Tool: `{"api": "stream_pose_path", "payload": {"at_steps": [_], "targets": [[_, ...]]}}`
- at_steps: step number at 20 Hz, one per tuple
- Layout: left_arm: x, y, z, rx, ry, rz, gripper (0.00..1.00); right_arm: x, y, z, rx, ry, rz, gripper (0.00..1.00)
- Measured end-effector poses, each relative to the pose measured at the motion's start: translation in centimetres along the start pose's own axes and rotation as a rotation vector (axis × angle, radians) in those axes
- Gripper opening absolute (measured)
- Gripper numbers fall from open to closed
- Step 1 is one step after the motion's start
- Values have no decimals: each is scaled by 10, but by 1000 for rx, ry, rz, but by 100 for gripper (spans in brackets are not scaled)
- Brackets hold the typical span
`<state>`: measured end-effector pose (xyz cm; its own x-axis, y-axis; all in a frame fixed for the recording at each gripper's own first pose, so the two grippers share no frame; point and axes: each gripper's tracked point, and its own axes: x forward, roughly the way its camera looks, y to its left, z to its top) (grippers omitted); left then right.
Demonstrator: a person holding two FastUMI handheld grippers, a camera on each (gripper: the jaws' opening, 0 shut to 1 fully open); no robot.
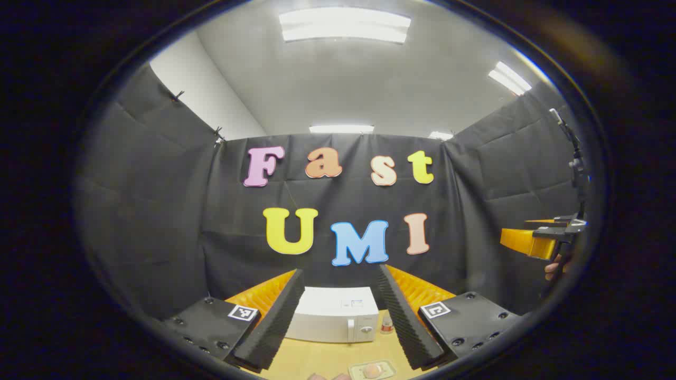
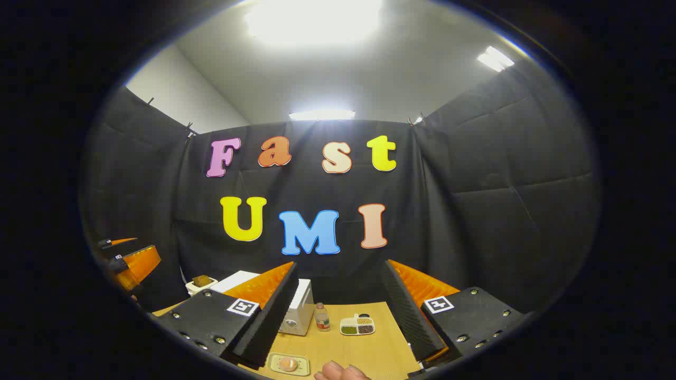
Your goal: Open the microwave oven with the left hand, put the food in, and close the microwave oven.
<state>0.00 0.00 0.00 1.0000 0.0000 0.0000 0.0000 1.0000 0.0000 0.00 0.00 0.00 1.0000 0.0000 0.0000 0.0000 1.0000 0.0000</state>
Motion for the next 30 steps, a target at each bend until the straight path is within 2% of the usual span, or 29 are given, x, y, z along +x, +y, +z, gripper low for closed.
{"api": "stream_pose_path", "payload": {"at_steps": [8, 16, 23, 30], "targets": [[11, -29, -10, 20, 18, 0, 97, 7, -18, -5, 11, 17, 7, 98], [9, -64, -7, 50, 17, 21, 97, 8, -52, -10, 36, 23, 24, 98], [14, -90, -42, 79, 57, 47, 97, 18, -68, -23, 86, 49, 49, 98], [83, -71, -132, 45, 114, -11, 96, 57, -45, -38, 61, 82, -9, 98]]}}
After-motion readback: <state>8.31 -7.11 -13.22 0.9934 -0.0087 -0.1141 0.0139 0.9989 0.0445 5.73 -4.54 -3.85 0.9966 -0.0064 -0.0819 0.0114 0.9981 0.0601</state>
